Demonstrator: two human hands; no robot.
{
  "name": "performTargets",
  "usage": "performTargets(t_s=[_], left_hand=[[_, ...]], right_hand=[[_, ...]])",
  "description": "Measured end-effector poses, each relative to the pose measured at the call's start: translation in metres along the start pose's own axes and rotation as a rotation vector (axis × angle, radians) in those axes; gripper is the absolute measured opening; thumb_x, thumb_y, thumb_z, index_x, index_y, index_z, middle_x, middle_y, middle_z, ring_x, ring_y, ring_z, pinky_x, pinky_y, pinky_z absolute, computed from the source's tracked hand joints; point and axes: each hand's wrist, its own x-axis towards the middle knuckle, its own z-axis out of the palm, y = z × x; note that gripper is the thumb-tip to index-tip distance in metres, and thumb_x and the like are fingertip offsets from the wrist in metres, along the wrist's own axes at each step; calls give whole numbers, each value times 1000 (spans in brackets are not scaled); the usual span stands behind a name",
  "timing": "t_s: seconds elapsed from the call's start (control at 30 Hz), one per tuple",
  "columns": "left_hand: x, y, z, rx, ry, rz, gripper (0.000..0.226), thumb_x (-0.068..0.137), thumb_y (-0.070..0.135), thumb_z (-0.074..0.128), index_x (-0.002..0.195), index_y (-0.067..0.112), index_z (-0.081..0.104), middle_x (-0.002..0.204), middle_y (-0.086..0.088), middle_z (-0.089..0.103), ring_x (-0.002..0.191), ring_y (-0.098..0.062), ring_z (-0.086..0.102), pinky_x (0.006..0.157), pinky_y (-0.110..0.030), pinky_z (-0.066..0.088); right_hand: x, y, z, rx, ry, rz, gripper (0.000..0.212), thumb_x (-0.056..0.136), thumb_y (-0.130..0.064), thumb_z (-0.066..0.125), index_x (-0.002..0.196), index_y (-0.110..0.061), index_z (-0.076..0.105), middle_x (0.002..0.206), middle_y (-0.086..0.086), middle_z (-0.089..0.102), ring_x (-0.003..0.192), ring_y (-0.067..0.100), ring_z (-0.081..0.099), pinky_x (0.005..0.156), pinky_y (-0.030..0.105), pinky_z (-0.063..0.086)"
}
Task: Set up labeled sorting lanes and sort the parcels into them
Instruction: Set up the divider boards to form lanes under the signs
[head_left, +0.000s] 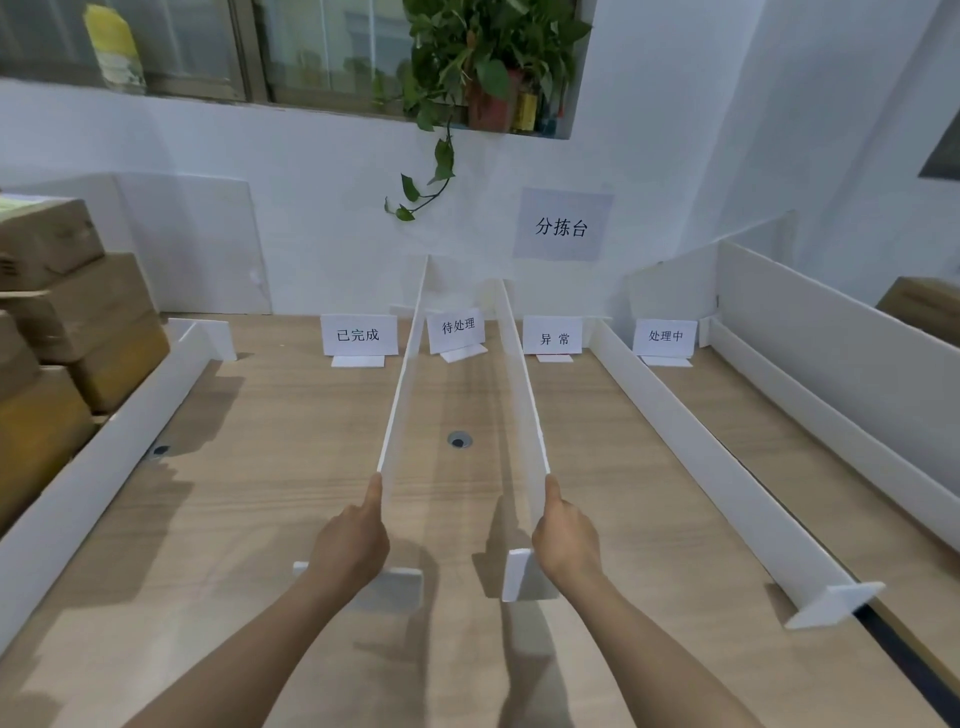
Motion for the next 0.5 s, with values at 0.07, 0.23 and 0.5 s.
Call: performTargets(t_s=[0.07,0.23,0.5], left_hand=[[2,2,2,-2,-6,-7,67,91,5,31,152,18,3,95,-11,58,73,-25,46,64,-33,35],[5,11,3,-10,-3,-55,68,91,5,31,152,18,5,101,-15,61,73,-27,46,65,-33,36],[3,41,14,-22,6,-130,68,92,6,30,152,20,3,102,-15,61,76,-28,49,66,-33,37]], right_hand=[[7,1,-1,4,6,-2,64,88,1,39,147,-12,18,88,4,54,75,23,48,63,32,37],[29,10,-9,3,21,-34,64,88,2,37,148,-11,17,84,2,52,72,22,49,61,31,36],[61,39,-15,0,-11,-84,65,88,1,38,149,-11,17,100,7,63,81,25,55,64,30,38]])
